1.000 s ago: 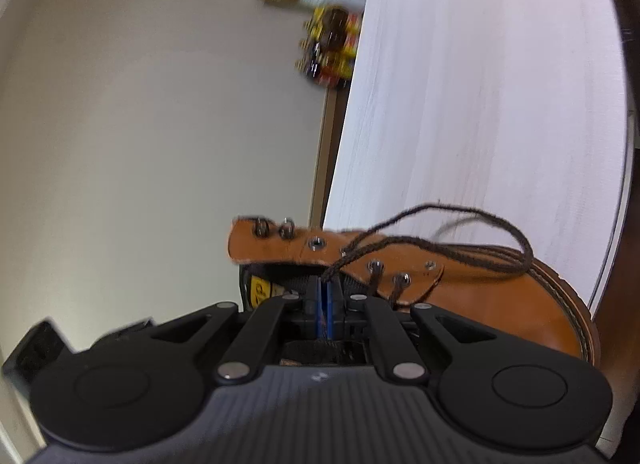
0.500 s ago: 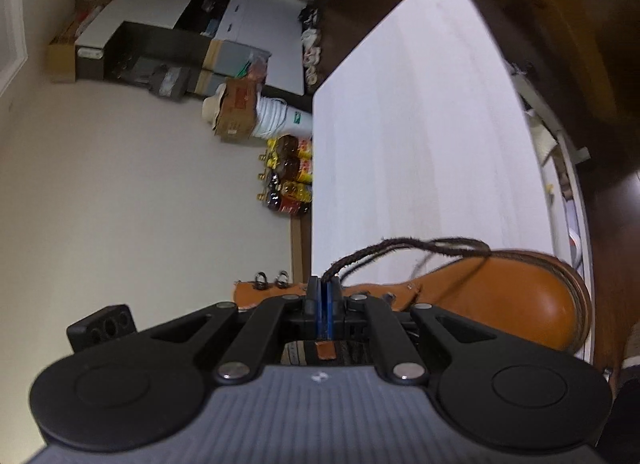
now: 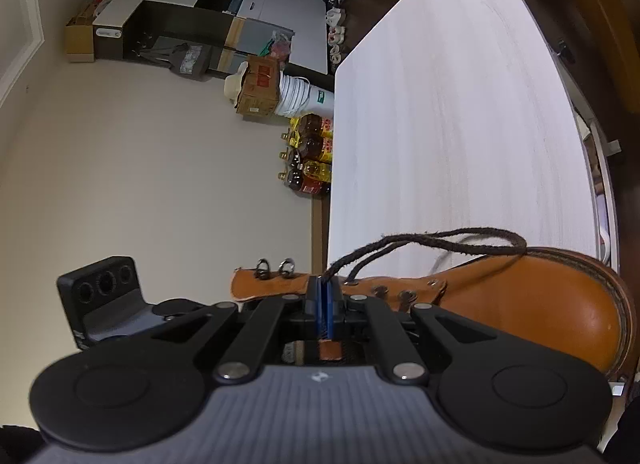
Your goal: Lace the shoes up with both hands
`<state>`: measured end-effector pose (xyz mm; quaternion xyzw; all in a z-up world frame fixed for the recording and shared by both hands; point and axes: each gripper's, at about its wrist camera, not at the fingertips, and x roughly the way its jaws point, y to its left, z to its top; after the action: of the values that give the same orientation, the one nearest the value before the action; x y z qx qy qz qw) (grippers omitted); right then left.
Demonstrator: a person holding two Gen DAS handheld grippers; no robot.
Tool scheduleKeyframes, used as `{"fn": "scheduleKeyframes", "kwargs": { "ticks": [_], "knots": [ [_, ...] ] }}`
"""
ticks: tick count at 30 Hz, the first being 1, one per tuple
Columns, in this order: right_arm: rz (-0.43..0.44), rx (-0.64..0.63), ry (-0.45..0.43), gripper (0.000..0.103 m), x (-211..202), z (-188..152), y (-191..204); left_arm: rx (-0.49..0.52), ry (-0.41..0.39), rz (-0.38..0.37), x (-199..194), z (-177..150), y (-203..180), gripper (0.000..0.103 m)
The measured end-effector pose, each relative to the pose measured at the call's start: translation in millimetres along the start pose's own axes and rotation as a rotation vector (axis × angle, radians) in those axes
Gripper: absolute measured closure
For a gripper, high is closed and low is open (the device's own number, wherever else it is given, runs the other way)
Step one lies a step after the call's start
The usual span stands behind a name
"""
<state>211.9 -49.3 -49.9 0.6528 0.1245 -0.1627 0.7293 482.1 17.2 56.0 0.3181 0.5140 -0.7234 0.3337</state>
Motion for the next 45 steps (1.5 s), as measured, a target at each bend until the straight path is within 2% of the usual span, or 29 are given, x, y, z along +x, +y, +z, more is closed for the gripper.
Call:
{"fn": "scheduleKeyframes", "kwargs": {
  "ticks": [4, 9, 14, 18, 25, 32, 37, 41, 45],
  "knots": [
    [-0.001, -0.015, 0.027, 0.099, 4.7, -3.7, 0.8, -0.017, -0.008, -0.008, -1.3, -0.4, 1.5, 0.093],
    [-0.01, -0.053, 0.111, 0.099, 8.1, 1.7, 13.1, -0.03, -0.026, -0.013, 0.6, 1.6, 2.8, 0.093],
    [0.041, 0.071, 0.127, 0.099, 5.9, 7.3, 0.7, -0.027, -0.029, -0.011, -3.2, -1.9, 5.0, 0.093],
    [0.054, 0.115, 0.181, 0.099, 12.4, 8.6, -2.9, -0.022, -0.029, -0.006, -3.7, -3.1, 4.4, 0.093],
    [-0.04, 0.042, 0.138, 0.099, 22.0, 12.8, 6.5, -0.021, -0.043, -0.002, -4.6, -3.2, 2.3, 0.093],
    [-0.076, -0.09, 0.208, 0.097, 30.3, 3.5, 23.6, -0.019, -0.049, 0.004, -2.3, -4.4, 0.1, 0.093],
    [-0.064, -0.066, 0.214, 0.096, 27.6, 2.8, 19.7, -0.027, -0.056, -0.001, -2.5, -6.7, 2.3, 0.093],
    [-0.06, -0.037, 0.2, 0.087, 20.0, 0.1, 17.8, -0.032, -0.059, 0.0, -2.9, -8.1, 3.1, 0.093],
    [-0.07, -0.03, 0.178, 0.087, 15.1, 1.8, 17.3, -0.033, -0.064, -0.001, -2.3, -8.8, 2.7, 0.093]
  ]
}}
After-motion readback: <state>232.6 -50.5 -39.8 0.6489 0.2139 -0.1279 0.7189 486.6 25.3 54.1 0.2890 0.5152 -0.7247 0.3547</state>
